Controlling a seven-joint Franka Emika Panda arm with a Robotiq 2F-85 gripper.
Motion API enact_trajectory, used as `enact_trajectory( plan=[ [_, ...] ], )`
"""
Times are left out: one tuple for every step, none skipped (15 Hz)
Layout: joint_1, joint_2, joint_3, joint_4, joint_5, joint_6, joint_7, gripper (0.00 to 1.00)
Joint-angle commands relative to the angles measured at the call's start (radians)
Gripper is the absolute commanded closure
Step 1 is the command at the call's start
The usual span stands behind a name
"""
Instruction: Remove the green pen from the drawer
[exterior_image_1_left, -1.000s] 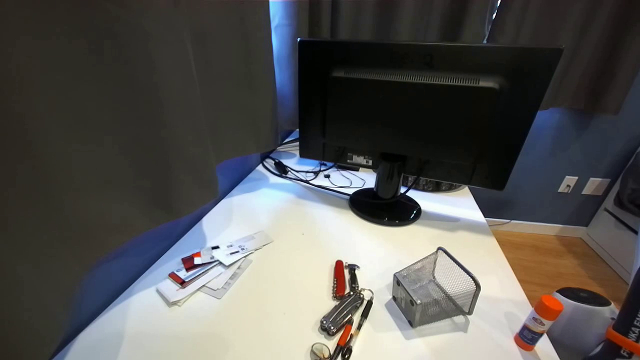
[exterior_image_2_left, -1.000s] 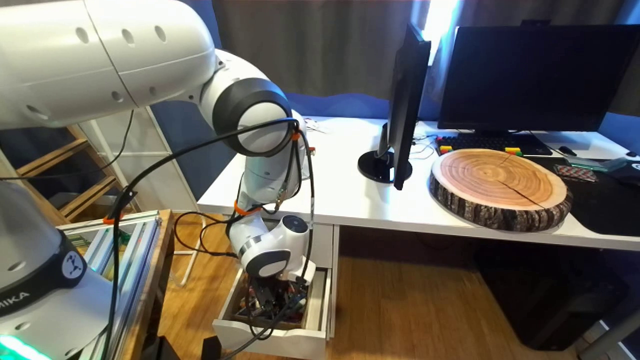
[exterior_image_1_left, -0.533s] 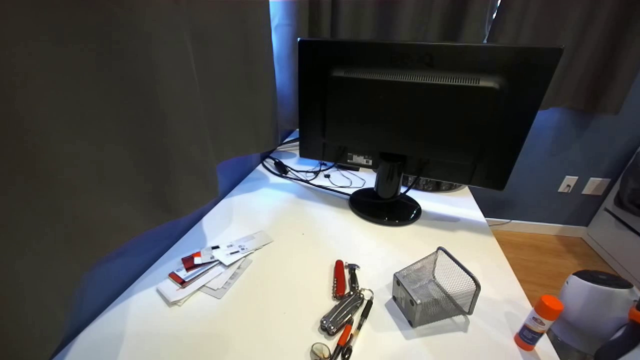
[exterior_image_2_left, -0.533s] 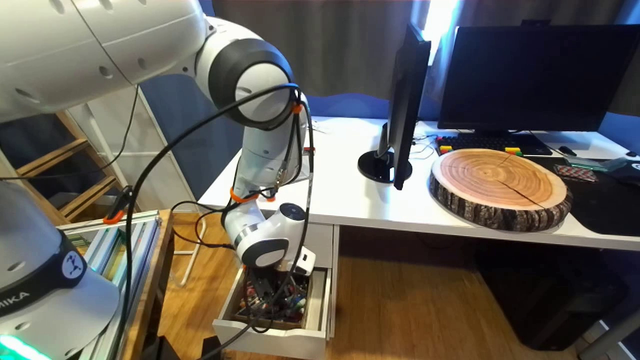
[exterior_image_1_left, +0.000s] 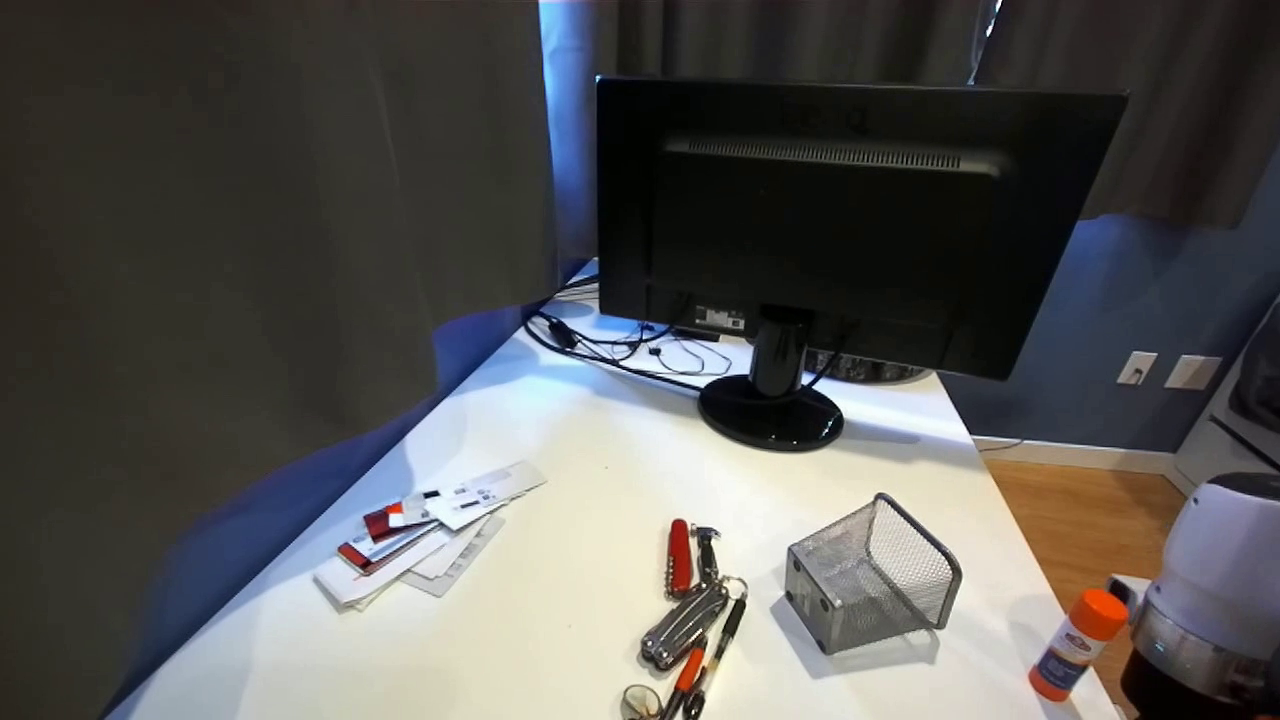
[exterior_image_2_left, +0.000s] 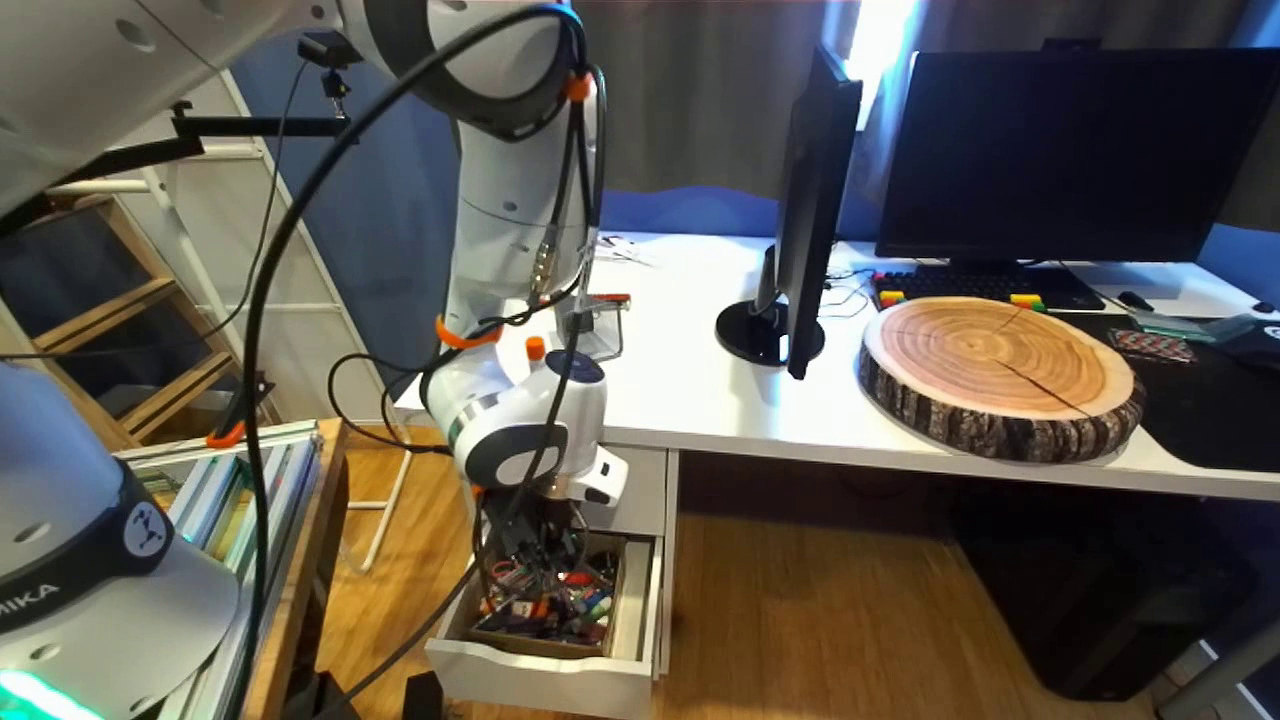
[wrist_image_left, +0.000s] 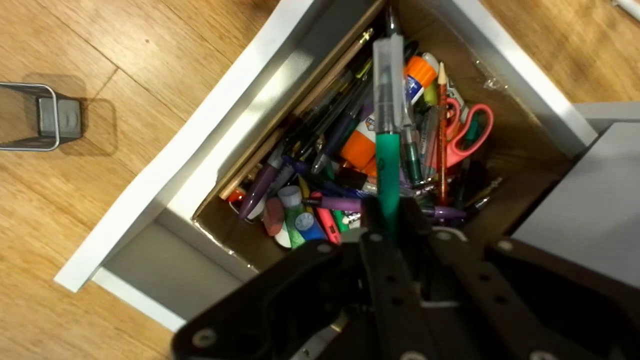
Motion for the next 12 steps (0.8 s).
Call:
enact_trajectory(
  plan=[
    [-0.021, -0.155, 0.018, -0.147, 0.006, 0.008, 0.004, 0.97],
    [-0.024, -0.191, 0.022, -0.173, 0.009, 0.004, 0.008, 0.97],
    [-0.045, -0.224, 0.040, -0.197, 0.010, -0.002, 0.009, 0.97],
    [-0.041, -0.265, 0.042, -0.228, 0.014, -0.001, 0.016, 0.97],
    [-0.050, -0.300, 0.055, -0.253, 0.015, -0.014, 0.018, 0.97],
    [-0.033, -0.334, 0.049, -0.274, 0.020, -0.019, 0.027, 0.97],
    [-0.021, -0.362, 0.043, -0.290, 0.022, -0.034, 0.031, 0.97],
    [-0.031, -0.376, 0.050, -0.301, 0.015, -0.033, 0.024, 0.97],
    [-0.032, -0.300, 0.040, -0.239, 0.006, -0.013, 0.010, 0.88],
    [-0.032, -0.325, 0.042, -0.257, 0.006, -0.017, 0.010, 0.88],
    [-0.033, -0.342, 0.043, -0.270, 0.005, -0.020, 0.010, 0.88],
    [-0.033, -0.351, 0.043, -0.277, 0.005, -0.021, 0.010, 0.88]
  ],
)
